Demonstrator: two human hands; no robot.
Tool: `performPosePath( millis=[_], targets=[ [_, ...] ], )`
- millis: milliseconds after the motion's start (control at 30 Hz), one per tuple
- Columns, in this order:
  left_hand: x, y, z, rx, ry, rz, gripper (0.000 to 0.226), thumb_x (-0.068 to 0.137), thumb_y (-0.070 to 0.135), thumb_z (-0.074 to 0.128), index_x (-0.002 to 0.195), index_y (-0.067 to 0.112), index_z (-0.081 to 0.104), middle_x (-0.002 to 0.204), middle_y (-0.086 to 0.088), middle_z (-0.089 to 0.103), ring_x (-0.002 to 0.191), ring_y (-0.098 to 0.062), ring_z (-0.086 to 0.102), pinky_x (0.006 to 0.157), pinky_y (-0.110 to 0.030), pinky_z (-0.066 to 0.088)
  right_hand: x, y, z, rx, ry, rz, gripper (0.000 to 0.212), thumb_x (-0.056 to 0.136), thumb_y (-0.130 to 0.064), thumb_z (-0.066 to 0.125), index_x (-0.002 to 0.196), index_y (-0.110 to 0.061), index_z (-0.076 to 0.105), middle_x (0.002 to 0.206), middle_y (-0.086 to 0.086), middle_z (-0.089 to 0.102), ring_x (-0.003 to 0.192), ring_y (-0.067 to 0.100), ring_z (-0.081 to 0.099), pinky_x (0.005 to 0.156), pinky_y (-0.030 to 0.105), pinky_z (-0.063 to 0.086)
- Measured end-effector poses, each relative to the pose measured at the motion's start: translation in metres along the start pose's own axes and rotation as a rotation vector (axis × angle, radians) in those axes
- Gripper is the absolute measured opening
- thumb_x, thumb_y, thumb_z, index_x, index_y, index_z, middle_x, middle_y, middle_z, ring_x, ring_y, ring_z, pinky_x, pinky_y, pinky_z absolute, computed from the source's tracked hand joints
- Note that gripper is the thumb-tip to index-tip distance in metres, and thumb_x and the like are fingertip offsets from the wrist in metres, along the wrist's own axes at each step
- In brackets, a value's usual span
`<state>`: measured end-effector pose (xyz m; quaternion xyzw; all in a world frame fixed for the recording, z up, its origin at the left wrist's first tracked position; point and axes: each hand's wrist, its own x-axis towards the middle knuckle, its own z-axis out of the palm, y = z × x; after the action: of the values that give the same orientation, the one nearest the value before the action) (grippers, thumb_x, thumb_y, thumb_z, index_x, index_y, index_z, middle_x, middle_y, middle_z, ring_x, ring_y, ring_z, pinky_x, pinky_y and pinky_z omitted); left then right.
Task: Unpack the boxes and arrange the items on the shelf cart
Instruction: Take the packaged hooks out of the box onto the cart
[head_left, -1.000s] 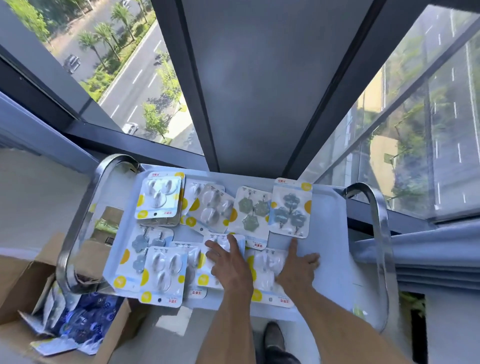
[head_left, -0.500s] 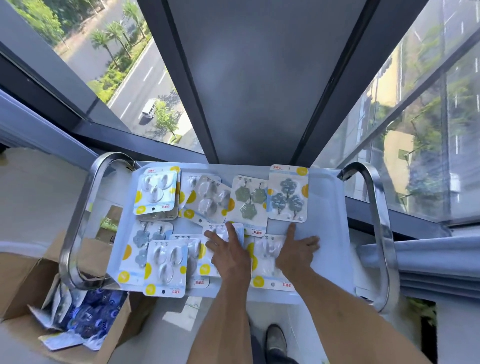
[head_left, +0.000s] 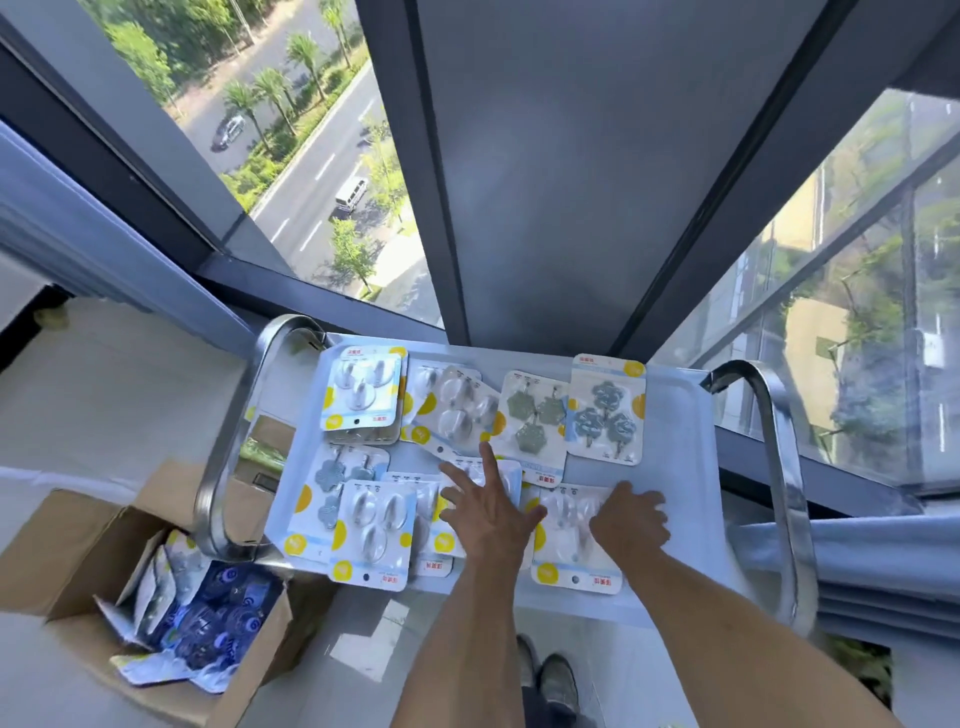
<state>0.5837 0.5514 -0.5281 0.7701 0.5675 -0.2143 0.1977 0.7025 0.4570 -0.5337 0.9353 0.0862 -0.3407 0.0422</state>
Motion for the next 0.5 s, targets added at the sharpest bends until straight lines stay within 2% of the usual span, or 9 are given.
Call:
performPosePath(
  millis=[67, 167, 233, 333, 500],
  targets=[
    [-0.009, -0.012, -0.01, -0.022, 0.013, 0.007, 0.098, 0.086, 0.073, 0.045, 0.157, 0.029, -0.006, 0.159, -0.026, -0.005, 0.142, -0.042, 0.022, 0.109, -0.051, 0.031, -0.017, -0.01, -0.009, 0.004, 0.025, -0.03, 0.045, 0.092, -0.025, 0.057, 0.133, -0.013, 0.044, 0.144, 0.021, 0.031, 0.123, 0.033, 0.046, 0.101, 0.04, 0.042],
    [-0.025, -0.04, -0.022, 0.01, 0.068, -0.034, 0.072, 0.097, 0.051, 0.04, 0.156, 0.024, 0.008, 0.159, -0.026, 0.002, 0.143, -0.041, 0.022, 0.111, -0.05, 0.027, -0.043, -0.032, -0.022, -0.013, 0.033, -0.231, 0.043, 0.092, -0.029, 0.059, 0.13, -0.013, 0.045, 0.132, 0.014, 0.04, 0.121, 0.031, 0.047, 0.095, 0.038, 0.044],
    [-0.037, -0.063, -0.029, 0.021, 0.088, -0.105, 0.068, 0.098, 0.042, 0.042, 0.155, 0.023, 0.011, 0.158, -0.028, 0.004, 0.141, -0.041, 0.024, 0.11, -0.048, 0.028, -0.064, -0.05, -0.025, -0.03, 0.024, -0.353, 0.046, 0.093, -0.026, 0.058, 0.134, -0.012, 0.041, 0.135, 0.015, 0.039, 0.124, 0.032, 0.045, 0.094, 0.038, 0.044],
    [-0.051, -0.098, -0.042, 0.015, 0.117, -0.196, 0.064, 0.098, 0.041, 0.042, 0.153, 0.022, 0.015, 0.156, -0.029, 0.008, 0.138, -0.04, 0.028, 0.106, -0.047, 0.033, -0.1, -0.078, -0.023, -0.028, 0.027, -0.492, 0.046, 0.092, -0.021, 0.057, 0.134, -0.011, 0.042, 0.134, 0.015, 0.042, 0.124, 0.033, 0.046, 0.094, 0.038, 0.046],
    [-0.07, -0.168, -0.054, -0.04, 0.088, -0.32, 0.072, 0.094, 0.041, 0.049, 0.154, 0.024, 0.014, 0.158, -0.028, 0.006, 0.142, -0.039, 0.022, 0.108, -0.047, 0.029, -0.166, -0.12, 0.011, -0.012, -0.081, -0.689, 0.028, 0.088, -0.01, 0.05, 0.116, -0.011, 0.054, 0.125, 0.016, 0.056, 0.117, 0.032, 0.055, 0.087, 0.033, 0.046]
  ],
)
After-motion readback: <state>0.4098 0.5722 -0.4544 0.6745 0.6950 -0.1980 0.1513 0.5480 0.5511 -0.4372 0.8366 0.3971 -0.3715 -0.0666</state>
